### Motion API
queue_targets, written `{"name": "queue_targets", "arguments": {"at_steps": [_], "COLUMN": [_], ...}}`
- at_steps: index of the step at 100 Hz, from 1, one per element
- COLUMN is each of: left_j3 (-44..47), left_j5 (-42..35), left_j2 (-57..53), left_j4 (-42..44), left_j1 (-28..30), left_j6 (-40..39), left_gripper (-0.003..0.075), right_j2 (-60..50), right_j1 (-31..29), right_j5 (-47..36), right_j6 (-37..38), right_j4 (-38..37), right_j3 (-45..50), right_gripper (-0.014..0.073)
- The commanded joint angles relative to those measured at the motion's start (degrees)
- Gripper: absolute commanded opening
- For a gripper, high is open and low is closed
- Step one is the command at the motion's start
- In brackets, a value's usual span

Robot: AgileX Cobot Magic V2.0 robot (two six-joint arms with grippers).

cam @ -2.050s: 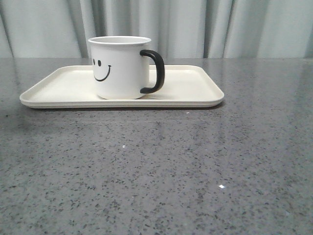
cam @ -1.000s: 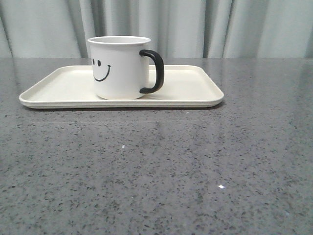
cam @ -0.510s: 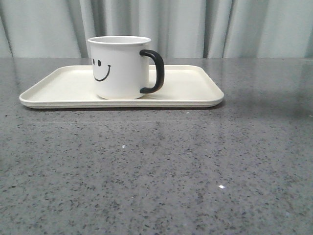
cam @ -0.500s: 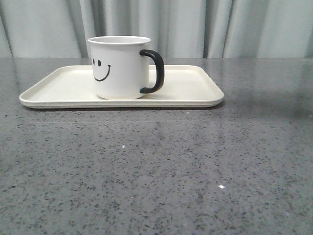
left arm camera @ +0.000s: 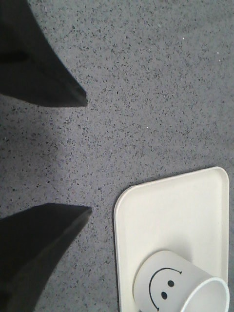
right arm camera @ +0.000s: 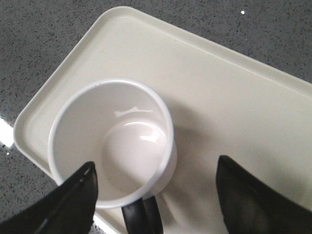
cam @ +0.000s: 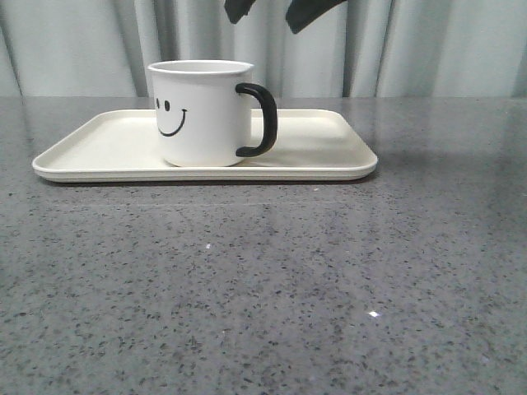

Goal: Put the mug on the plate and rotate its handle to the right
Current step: 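Lower the open right gripper into the mug's opening, then grip the mug rim with the right gripper and rotate the handle outward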

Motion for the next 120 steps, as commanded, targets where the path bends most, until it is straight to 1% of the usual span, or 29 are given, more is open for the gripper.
{"name": "queue_targets", "arguments": {"at_steps": [1, 26, 47, 71, 79, 92, 112, 120], "left_j3": [-1.48, -1.48, -1.48, -1.48, -1.48, -1.48, -1.48, -1.48], "left_j5": [-3.9, -3.9, -3.9, -3.9, -3.9, -3.9, -3.9, -3.9], "left_j2": [-0.06, -0.06, -0.06, -0.06, -0.06, -0.06, -0.06, -0.06], "left_j4": [-0.27, -0.27, -0.16, -0.16, -0.16, -0.16, -0.16, -0.16], "left_j1": [0.04, 0.04, 0.04, 0.04, 0.04, 0.04, 0.04, 0.04], "left_j6": [-0.59, -0.59, -0.59, -0.59, -0.59, -0.59, -0.59, -0.59], "left_gripper": [0.043, 0.043, 0.043, 0.043, 0.043, 0.043, 0.043, 0.043], "right_j2": [0.13, 4.97, 7.86, 8.54, 8.54, 8.59, 8.77, 8.77], "right_j1": [0.16, 0.35, 0.35, 0.35, 0.35, 0.35, 0.35, 0.35], "right_j5": [-2.23, -2.11, -1.97, -2.53, -2.65, -2.58, -1.57, -1.89], "right_j6": [1.17, 1.95, 1.99, 1.99, 1.99, 1.99, 1.99, 1.99], "right_j4": [0.59, 0.58, 0.44, 0.44, 0.44, 0.44, 0.44, 0.44], "right_j3": [-4.03, -8.37, -8.56, -8.56, -8.56, -8.56, -8.56, -8.56], "right_gripper": [0.0521, 0.0521, 0.0521, 0.0518, 0.0477, 0.0363, 0.0248, 0.0176]}}
